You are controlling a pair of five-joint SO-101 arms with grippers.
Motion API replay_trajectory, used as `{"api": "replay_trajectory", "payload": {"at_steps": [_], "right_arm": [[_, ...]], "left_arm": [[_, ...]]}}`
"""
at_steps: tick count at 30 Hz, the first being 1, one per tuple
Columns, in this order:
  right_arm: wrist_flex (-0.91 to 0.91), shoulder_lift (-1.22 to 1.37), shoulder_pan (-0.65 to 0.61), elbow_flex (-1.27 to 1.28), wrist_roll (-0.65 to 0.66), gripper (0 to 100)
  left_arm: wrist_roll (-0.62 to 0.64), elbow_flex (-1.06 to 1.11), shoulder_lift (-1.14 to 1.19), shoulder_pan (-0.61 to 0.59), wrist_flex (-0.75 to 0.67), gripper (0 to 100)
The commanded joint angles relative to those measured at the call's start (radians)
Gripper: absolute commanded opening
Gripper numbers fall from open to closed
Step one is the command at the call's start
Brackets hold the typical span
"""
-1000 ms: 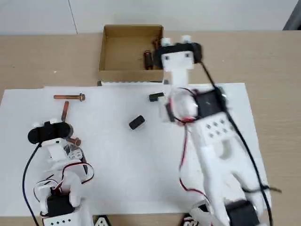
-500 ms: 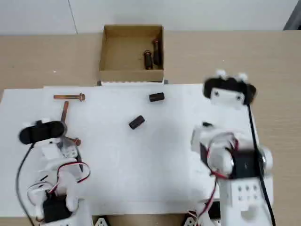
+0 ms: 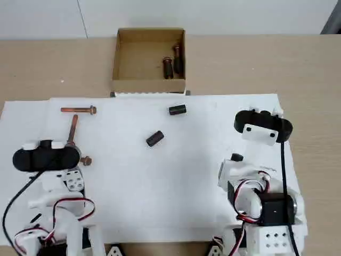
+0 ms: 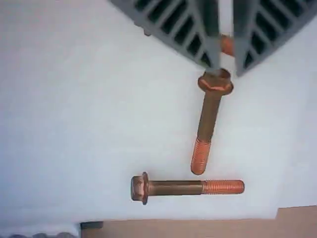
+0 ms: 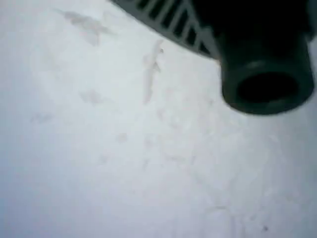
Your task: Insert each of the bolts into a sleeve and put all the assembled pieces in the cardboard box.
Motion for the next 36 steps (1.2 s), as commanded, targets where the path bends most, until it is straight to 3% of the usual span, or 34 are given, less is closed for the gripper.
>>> {"api": "replay_trajectory", "payload": {"at_steps": [1, 11, 16, 36], "right_arm": [[-0.042, -0.013, 0.008, 0.009, -0.006, 0.3], [-0.087, -0.013, 0.008, 0.081, -0.012, 0.3], [-0.087, -0.015, 0.012, 0.092, -0.025, 0.3], [-0.124, -0.015, 0.010, 0.091, -0.048, 0.3]], "left_arm": [[0.009, -0.170, 0.176, -0.008, 0.003, 1], [0.052, -0.771, 0.816, -0.008, 0.281, 1], [-0.003, -0.891, 1.051, -0.008, 0.347, 1], [-1.111, -0.891, 1.666, -0.006, 0.356, 1]]}}
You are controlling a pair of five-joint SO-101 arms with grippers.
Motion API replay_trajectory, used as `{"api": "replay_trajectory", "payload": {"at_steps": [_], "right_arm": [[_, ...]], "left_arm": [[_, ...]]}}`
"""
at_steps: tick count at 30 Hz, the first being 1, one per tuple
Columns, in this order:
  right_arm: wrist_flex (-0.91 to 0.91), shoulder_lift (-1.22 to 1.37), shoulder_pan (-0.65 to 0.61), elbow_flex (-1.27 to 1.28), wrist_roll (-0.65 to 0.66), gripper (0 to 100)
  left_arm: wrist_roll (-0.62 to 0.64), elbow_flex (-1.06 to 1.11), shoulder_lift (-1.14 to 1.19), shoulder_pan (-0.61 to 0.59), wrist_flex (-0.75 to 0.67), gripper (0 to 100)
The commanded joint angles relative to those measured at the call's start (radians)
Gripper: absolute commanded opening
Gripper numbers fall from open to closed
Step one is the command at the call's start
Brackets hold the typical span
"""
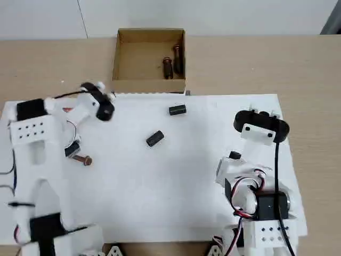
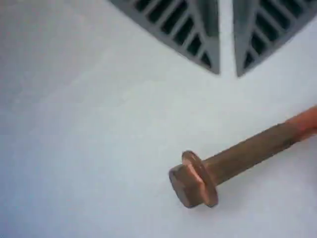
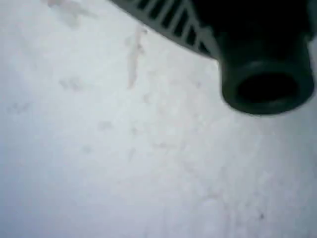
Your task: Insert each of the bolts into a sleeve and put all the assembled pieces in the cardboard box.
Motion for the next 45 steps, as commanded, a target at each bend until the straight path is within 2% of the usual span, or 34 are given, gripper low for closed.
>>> {"api": "replay_trajectory", "payload": {"at_steps": [1, 9, 15, 23, 26, 37, 45], "right_arm": [[-0.019, -0.012, 0.008, -0.009, -0.009, 0.3], [-0.019, -0.012, 0.008, -0.009, -0.006, 0.3], [-0.019, -0.010, 0.008, -0.009, -0.003, 0.3], [-0.019, -0.010, 0.008, -0.009, 0.026, 0.3], [-0.019, -0.010, 0.008, -0.009, 0.048, 0.3], [-0.019, -0.010, 0.008, -0.009, 0.072, 0.3], [-0.054, -0.010, 0.008, -0.009, 0.091, 0.3]], "left_arm": [[-0.226, -0.042, 0.071, 0.000, 0.015, 1], [-0.611, -0.044, 0.143, -0.002, 0.009, 1], [-0.718, -0.044, 0.149, -0.002, -0.006, 1], [-0.733, -0.042, 0.150, -0.002, -0.014, 1], [-0.729, -0.041, 0.150, -0.002, -0.031, 4], [-0.694, 0.082, 0.149, -0.028, -0.258, 10], [-0.700, 0.130, 0.150, -0.025, -0.272, 10]]}}
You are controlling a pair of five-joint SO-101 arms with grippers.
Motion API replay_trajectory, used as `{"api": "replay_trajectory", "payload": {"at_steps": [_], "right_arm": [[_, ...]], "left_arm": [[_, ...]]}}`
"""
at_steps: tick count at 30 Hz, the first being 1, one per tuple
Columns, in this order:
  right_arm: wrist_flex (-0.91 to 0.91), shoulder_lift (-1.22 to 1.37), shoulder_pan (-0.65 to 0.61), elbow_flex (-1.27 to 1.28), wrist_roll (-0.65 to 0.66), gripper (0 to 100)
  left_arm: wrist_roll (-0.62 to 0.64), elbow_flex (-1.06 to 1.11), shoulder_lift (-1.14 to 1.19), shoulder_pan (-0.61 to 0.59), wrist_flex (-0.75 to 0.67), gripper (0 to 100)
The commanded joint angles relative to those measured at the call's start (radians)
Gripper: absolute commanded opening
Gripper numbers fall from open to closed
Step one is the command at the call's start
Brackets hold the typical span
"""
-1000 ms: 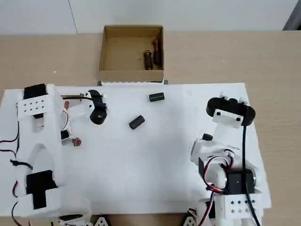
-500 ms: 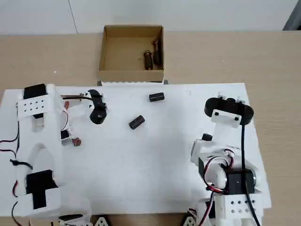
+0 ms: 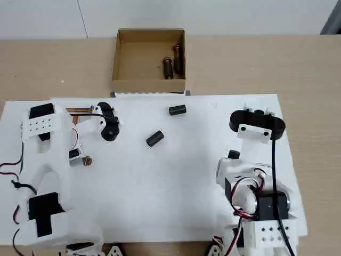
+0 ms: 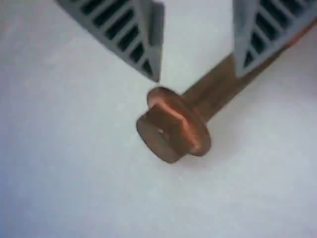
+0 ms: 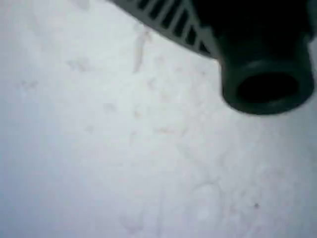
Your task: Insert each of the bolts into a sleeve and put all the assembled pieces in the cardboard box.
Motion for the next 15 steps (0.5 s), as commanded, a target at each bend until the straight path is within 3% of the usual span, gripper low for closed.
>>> {"api": "replay_trajectory", "payload": {"at_steps": [1, 15], "right_arm": [[-0.036, -0.008, 0.008, -0.009, 0.012, 0.3], [-0.038, -0.008, 0.008, -0.009, 0.012, 0.3]], "left_arm": [[-0.402, 0.015, -0.005, -0.003, -0.034, 10], [-0.402, 0.191, -0.005, -0.006, -0.284, 9]]}}
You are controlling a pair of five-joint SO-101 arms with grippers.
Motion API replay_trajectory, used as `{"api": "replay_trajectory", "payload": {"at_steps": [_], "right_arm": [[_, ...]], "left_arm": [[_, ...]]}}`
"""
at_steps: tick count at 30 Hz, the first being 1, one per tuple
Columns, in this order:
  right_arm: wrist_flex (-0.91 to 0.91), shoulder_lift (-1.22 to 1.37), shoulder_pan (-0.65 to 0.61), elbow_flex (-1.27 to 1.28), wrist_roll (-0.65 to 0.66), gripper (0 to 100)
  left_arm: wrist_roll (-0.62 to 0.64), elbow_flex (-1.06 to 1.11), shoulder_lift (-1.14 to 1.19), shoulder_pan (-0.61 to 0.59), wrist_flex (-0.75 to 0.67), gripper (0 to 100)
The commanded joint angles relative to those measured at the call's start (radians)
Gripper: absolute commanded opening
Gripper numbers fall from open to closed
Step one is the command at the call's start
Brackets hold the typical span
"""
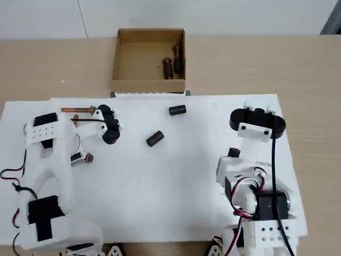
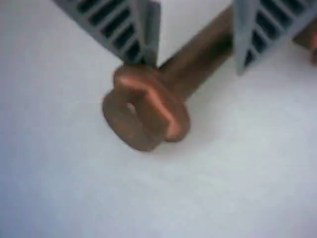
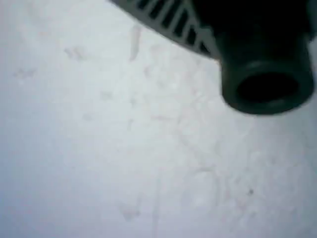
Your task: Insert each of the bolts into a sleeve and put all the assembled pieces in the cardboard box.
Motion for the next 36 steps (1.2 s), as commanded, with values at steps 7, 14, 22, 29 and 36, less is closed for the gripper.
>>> {"api": "replay_trajectory", "payload": {"at_steps": [7, 14, 22, 29, 36], "right_arm": [[-0.022, -0.007, 0.008, -0.009, 0.009, 0.3], [-0.022, -0.007, 0.004, -0.009, 0.008, 0.3], [-0.015, -0.010, 0.002, -0.009, 0.008, 0.3], [-0.015, -0.010, 0.002, -0.009, 0.008, 0.3], [-0.015, -0.012, 0.002, -0.012, 0.008, 0.3]], "left_arm": [[-0.402, 0.033, 0.009, -0.002, -0.104, 10], [-0.399, 0.004, 0.009, 0.015, -0.107, 10], [-0.396, -0.031, 0.008, 0.057, -0.106, 10], [-0.394, 0.024, 0.009, 0.114, -0.106, 9], [-0.394, 0.051, 0.009, 0.153, -0.101, 0]]}}
